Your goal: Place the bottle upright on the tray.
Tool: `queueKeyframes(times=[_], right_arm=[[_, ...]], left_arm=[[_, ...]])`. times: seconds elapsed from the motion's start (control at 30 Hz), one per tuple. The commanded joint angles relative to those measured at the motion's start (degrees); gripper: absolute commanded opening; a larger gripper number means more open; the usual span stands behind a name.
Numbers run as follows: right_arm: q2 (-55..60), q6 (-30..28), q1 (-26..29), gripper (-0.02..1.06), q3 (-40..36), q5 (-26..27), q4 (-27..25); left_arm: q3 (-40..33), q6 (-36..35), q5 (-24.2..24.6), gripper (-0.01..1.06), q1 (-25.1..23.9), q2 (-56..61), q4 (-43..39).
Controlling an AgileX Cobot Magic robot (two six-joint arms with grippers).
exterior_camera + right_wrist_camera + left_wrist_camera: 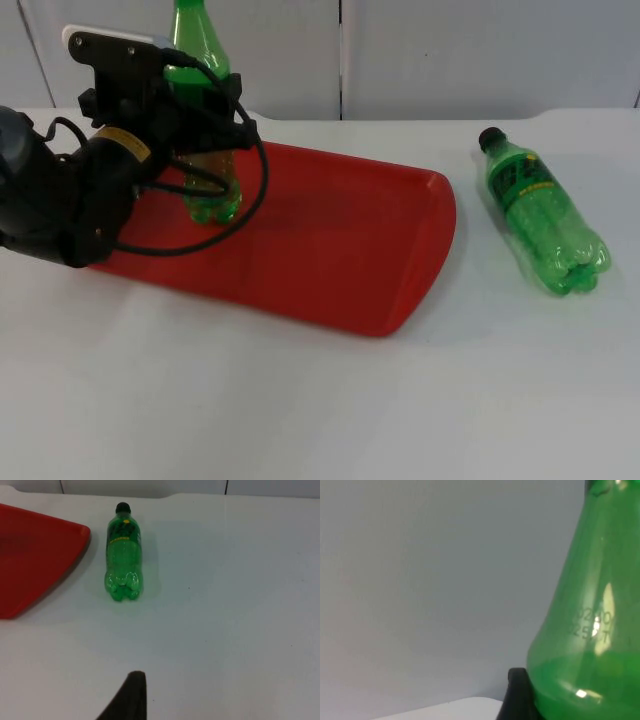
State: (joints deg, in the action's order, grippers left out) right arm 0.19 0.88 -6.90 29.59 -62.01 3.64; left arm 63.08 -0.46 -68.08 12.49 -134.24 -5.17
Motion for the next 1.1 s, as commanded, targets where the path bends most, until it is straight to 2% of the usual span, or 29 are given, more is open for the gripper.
queueKeyframes(times=[0.0,0.1,0.17,0.2,0.23,0.27,0.3,0.33,0.53,0.73,1.07], right_arm=[[-0.2,0.0,0.5,1.04,-0.1,0.3,0.3],[-0.2,0.0,0.5,1.04,-0.1,0.3,0.3],[-0.2,0.0,0.5,1.04,-0.1,0.3,0.3],[-0.2,0.0,0.5,1.04,-0.1,0.3,0.3],[-0.2,0.0,0.5,1.04,-0.1,0.3,0.3],[-0.2,0.0,0.5,1.04,-0.1,0.3,0.3],[-0.2,0.0,0.5,1.04,-0.1,0.3,0.3],[-0.2,0.0,0.5,1.04,-0.1,0.3,0.3],[-0.2,0.0,0.5,1.04,-0.1,0.3,0.3],[-0.2,0.0,0.5,1.04,-0.1,0.3,0.3],[-0.2,0.0,0.5,1.04,-0.1,0.3,0.3]], left_arm=[[0.2,-0.5,0.1,0.61,0.1,-0.1,-0.4],[0.1,-0.5,0.2,0.63,0.1,-0.1,-0.4],[0.1,-0.3,0.2,0.70,0.1,-0.1,-0.7],[0.1,-0.2,0.2,0.76,0.1,-0.1,-1.0],[0.1,-0.2,0.2,0.90,0.1,-0.1,-1.0],[0.1,-0.2,0.2,0.94,0.1,-0.1,-1.0],[0.1,-0.2,0.2,0.94,0.1,-0.1,-1.0],[0.1,-0.2,0.2,1.05,0.1,-0.1,-1.0],[-0.4,0.5,0.2,1.05,0.1,0.0,-1.0],[-4.2,0.8,-1.9,1.05,0.1,0.1,0.6],[-9.7,0.8,-1.9,1.05,0.1,0.3,0.2]])
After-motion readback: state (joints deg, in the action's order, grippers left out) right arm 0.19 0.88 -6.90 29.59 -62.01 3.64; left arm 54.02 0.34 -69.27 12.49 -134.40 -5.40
